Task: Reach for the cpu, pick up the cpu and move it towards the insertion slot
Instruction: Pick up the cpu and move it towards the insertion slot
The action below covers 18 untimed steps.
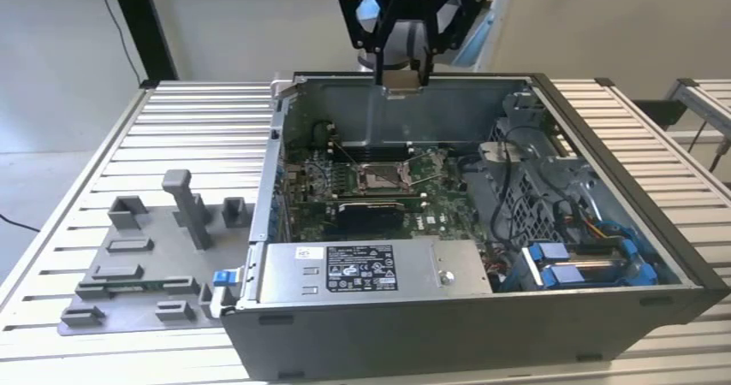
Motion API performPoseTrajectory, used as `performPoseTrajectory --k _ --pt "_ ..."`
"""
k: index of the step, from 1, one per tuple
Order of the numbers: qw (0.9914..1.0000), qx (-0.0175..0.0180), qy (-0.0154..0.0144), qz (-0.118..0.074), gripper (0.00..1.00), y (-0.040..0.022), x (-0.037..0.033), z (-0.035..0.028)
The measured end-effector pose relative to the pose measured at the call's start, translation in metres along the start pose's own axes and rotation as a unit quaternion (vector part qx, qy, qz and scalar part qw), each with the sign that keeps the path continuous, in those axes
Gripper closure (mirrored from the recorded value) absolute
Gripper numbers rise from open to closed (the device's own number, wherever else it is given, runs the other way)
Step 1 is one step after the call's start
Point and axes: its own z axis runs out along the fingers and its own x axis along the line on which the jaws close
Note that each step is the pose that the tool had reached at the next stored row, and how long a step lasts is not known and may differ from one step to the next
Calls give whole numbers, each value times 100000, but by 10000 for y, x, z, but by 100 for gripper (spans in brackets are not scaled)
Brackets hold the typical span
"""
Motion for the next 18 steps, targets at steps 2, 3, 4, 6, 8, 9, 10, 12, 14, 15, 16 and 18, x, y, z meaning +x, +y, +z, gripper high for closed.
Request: performPoseTrajectory --k 2,3,4,6,8,9,10,12,14,15,16,18 --pt "100000 4 -46 56 100 17 -18 1" --pt "100000 4 -77 89 100 27 -24 2" --pt "100000 2 -107 133 100 39 -25 4" --pt "100000 3 -136 227 100 67 -26 10" --pt "99999 7 -146 336 100 96 -25 18" --pt "99999 -2 -153 393 100 111 -25 24" --pt "99999 -3 -159 456 100 127 -24 30" --pt "99998 3 -161 569 100 158 -23 40" --pt "99998 9 -164 687 100 191 -22 51" --pt "99997 15 -163 746 100 207 -21 55" --pt "99997 12 -167 799 100 222 -21 60" --pt "99996 3 -177 921 100 254 -20 71"
